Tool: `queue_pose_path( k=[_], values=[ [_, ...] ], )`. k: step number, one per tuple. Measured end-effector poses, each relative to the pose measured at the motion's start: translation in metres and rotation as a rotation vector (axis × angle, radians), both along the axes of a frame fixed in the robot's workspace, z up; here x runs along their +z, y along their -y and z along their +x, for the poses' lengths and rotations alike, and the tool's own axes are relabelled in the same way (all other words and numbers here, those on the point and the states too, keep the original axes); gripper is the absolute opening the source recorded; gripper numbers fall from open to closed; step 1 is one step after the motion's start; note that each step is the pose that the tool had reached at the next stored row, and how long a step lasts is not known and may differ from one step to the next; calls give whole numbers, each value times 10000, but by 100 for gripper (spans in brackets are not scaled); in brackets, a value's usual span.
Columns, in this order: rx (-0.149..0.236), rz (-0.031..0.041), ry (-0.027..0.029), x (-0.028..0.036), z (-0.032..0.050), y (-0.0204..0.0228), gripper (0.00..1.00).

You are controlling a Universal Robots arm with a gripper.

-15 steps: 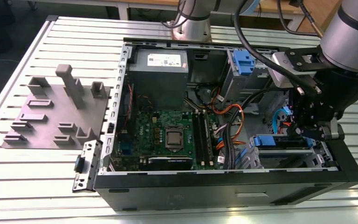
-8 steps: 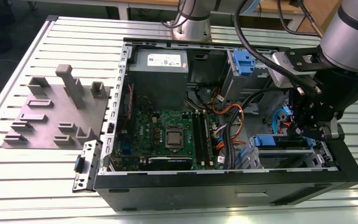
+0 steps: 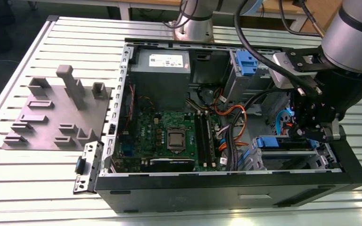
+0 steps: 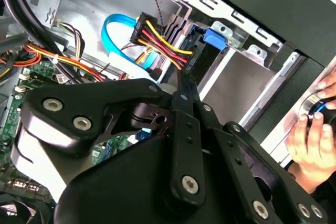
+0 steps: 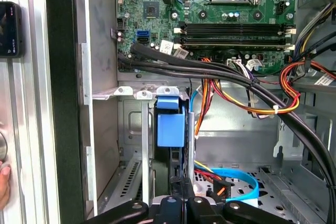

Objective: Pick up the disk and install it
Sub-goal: 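Insert the second disk wire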

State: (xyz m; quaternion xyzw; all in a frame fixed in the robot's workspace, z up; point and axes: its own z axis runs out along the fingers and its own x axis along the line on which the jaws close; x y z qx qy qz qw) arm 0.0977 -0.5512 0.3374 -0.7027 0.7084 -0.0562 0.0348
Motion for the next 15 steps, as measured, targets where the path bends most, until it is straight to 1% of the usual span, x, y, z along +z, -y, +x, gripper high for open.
queue_pose_path(
  k=[3,4,9,12,13,15],
  values=[
    [1,2,-6,7,-6,-1,11],
    [0,16,-13,13,-6,-1,11],
    [-1,50,-76,101,-7,-1,11],
    [-4,68,-142,139,-6,-2,11],
    [-8,74,-184,145,-6,-1,11],
    [-14,132,-351,147,-6,-1,11]
  ],
)
